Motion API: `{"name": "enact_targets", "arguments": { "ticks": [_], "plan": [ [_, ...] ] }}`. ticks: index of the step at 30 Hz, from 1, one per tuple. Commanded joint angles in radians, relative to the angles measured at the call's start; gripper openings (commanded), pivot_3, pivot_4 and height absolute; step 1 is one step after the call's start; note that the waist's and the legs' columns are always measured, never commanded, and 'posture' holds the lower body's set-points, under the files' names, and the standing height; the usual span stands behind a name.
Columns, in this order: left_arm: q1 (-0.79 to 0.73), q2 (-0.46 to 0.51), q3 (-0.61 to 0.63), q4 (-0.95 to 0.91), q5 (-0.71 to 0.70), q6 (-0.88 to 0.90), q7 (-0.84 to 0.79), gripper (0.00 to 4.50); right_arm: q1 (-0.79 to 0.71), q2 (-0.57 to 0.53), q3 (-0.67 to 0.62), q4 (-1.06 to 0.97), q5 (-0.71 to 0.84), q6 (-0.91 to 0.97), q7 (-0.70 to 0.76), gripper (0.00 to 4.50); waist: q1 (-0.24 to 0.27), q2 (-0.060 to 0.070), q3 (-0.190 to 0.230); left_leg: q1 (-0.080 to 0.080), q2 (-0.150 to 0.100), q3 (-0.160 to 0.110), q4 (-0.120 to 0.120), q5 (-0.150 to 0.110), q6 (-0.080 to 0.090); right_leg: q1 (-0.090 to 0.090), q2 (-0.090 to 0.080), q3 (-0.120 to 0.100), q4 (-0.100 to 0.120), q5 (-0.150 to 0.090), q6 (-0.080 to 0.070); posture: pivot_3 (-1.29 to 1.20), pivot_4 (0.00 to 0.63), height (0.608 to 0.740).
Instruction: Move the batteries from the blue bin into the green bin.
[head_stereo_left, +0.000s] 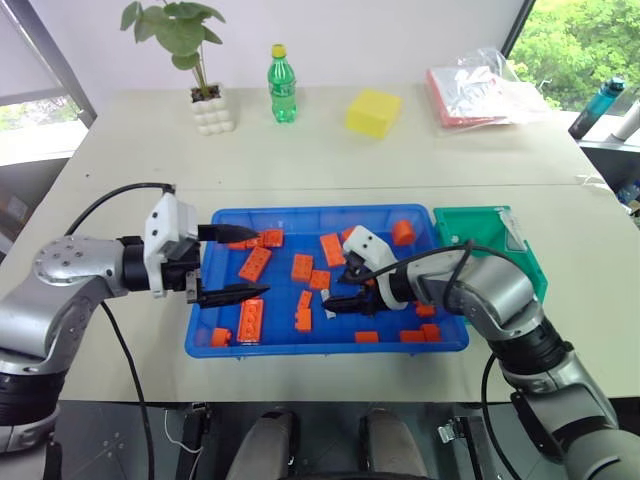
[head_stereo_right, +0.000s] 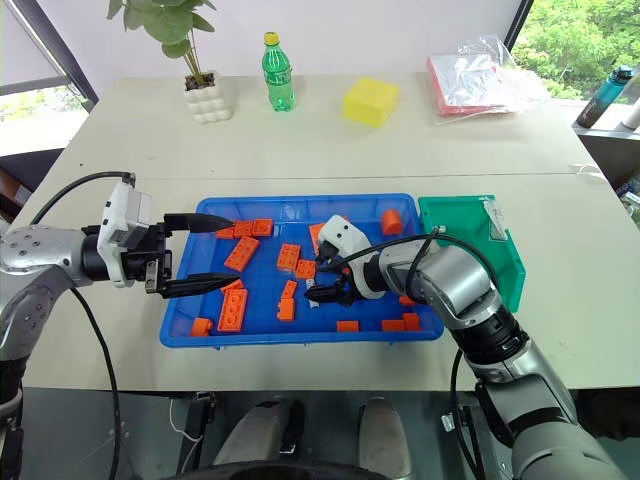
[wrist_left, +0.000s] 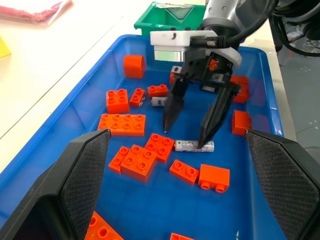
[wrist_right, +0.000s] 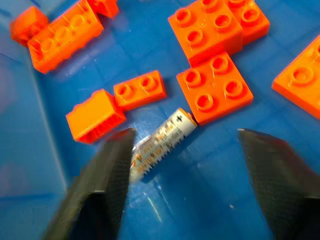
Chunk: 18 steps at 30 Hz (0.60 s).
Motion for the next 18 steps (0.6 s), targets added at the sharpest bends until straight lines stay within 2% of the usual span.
{"name": "enact_targets", "arguments": {
  "ticks": [1, 2, 3, 4, 13, 16, 18],
  "plan": [
    [-0.027, 0.002, 0.005, 0.006, 0.007, -0.026, -0.005, 4.50, -0.006, -0.018, 0.012, -0.045, -0.009, 0.014, -0.007, 1.25, 0.000, 0.000, 0.000, 0.000, 0.000, 0.000, 0.000, 0.000, 0.000, 0.000, 0.000, 0.000, 0.000, 0.000, 0.000, 0.00, 0.150, 0.728],
    [-0.031, 0.001, 0.003, 0.010, 0.009, -0.029, -0.006, 4.50, -0.007, -0.021, 0.010, -0.048, -0.007, 0.018, -0.006, 0.60, 0.000, 0.000, 0.000, 0.000, 0.000, 0.000, 0.000, 0.000, 0.000, 0.000, 0.000, 0.000, 0.000, 0.000, 0.000, 0.00, 0.150, 0.728],
    [-0.033, 0.000, 0.001, 0.014, 0.011, -0.031, -0.007, 4.50, -0.008, -0.022, 0.009, -0.051, -0.007, 0.020, -0.005, 0.14, -0.001, 0.000, 0.000, 0.000, 0.000, 0.000, 0.000, 0.000, 0.000, 0.000, 0.000, 0.000, 0.000, 0.000, 0.000, 0.00, 0.150, 0.728],
    [-0.035, -0.001, 0.000, 0.017, 0.012, -0.033, -0.008, 4.50, -0.009, -0.025, 0.011, -0.052, -0.009, 0.020, -0.004, 0.06, -0.001, 0.000, 0.000, 0.000, 0.000, 0.000, 0.000, 0.000, 0.000, 0.000, 0.000, 0.000, 0.000, 0.000, 0.000, 0.00, 0.150, 0.728],
    [-0.056, -0.012, -0.008, 0.045, 0.025, -0.054, -0.017, 4.50, -0.014, -0.065, -0.011, -0.053, -0.016, -0.031, 0.027, 0.06, 0.000, 0.000, 0.000, 0.000, 0.000, 0.000, 0.000, 0.000, 0.000, 0.000, 0.000, 0.000, 0.000, 0.000, 0.000, 0.00, 0.150, 0.728],
    [-0.054, -0.010, -0.011, 0.053, 0.027, -0.060, -0.024, 4.50, -0.053, -0.071, -0.221, -0.086, 0.099, 0.029, 0.065, 0.06, 0.001, 0.000, 0.000, 0.000, 0.000, 0.000, 0.000, 0.000, 0.000, 0.000, 0.000, 0.000, 0.000, 0.000, 0.000, 0.00, 0.150, 0.728],
    [-0.055, -0.012, -0.015, 0.057, 0.028, -0.063, -0.028, 4.50, -0.071, -0.149, -0.371, -0.083, 0.145, 0.062, 0.092, 0.06, 0.003, 0.000, 0.000, -0.001, 0.000, 0.000, 0.000, 0.000, 0.000, 0.000, 0.000, 0.000, 0.000, 0.000, 0.000, 0.00, 0.150, 0.728]
  ]
}}
